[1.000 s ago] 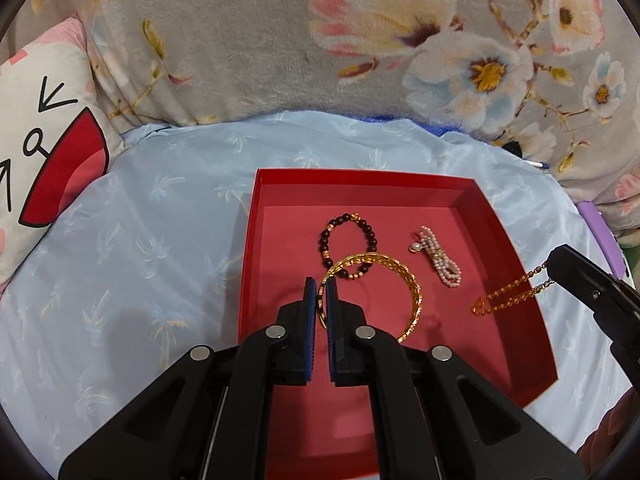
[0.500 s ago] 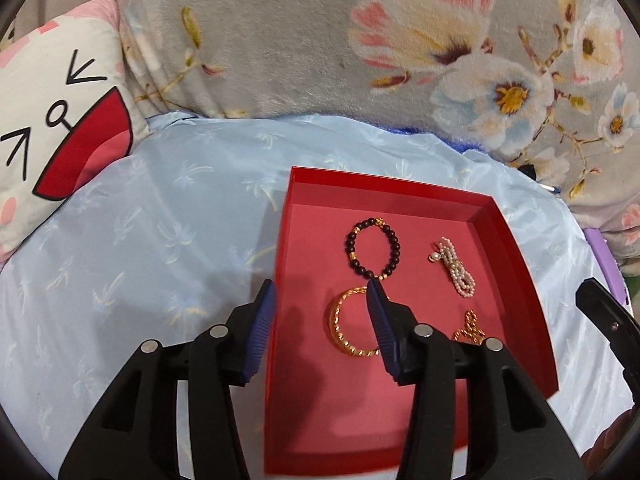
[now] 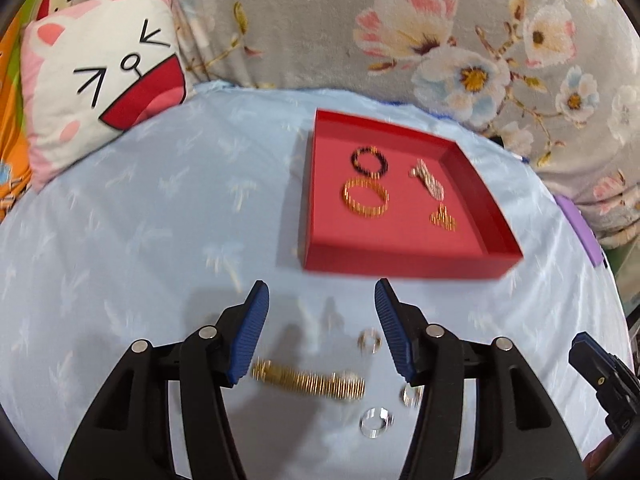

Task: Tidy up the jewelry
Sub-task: 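Withdraw both grippers from the red box back over the jewelry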

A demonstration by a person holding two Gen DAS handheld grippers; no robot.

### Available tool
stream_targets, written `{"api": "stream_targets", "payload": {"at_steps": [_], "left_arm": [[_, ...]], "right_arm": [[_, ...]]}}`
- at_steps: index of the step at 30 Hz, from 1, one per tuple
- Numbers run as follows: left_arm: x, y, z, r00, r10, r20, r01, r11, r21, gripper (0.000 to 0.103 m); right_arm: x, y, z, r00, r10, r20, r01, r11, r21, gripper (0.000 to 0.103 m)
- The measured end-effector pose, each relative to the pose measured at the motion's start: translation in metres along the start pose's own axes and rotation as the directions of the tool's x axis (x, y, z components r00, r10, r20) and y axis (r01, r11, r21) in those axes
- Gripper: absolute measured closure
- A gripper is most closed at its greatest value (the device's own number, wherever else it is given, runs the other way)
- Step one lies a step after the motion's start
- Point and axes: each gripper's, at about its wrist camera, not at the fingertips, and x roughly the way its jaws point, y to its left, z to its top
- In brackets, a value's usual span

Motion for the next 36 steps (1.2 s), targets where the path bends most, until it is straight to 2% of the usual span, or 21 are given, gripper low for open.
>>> {"api": "stream_targets", "payload": {"at_steps": [7, 11, 19, 29, 31, 36], "left_arm": [[-0.015, 0.001, -0.053, 0.999, 0.018, -0.044, -0.017, 0.999, 0.035, 0.043], [-0.022, 0.005, -0.073, 0.998, 0.042, -0.047, -0.041, 0.999, 0.031, 0.042], [-0.030, 0.017, -0.090, 0.997, 0.055, -0.057, -0.054, 0.998, 0.009, 0.042], [-0.028, 0.030, -0.089, 0.996, 0.060, -0.063, -0.061, 0.998, -0.013, 0.042], [-0.027, 0.032, -0.088, 0.997, 0.056, -0.062, -0.057, 0.998, -0.017, 0.042], [-0.025, 0.033, -0.086, 0.997, 0.049, -0.065, -0.050, 0.999, -0.021, 0.042]], "right_arm": [[-0.010, 0.002, -0.056, 0.995, -0.043, -0.089, 0.042, 0.999, -0.010, 0.076], [-0.004, 0.010, -0.071, 0.992, -0.030, -0.124, 0.027, 0.999, -0.025, 0.075], [0.031, 0.034, -0.077, 0.984, 0.009, -0.179, -0.022, 0.997, -0.069, 0.070], [0.059, 0.049, -0.072, 0.981, -0.016, -0.192, -0.007, 0.993, -0.116, 0.070], [0.061, 0.052, -0.072, 0.981, -0.035, -0.189, 0.008, 0.990, -0.141, 0.073], [0.062, 0.047, -0.069, 0.980, -0.086, -0.182, 0.059, 0.988, -0.145, 0.099]]}}
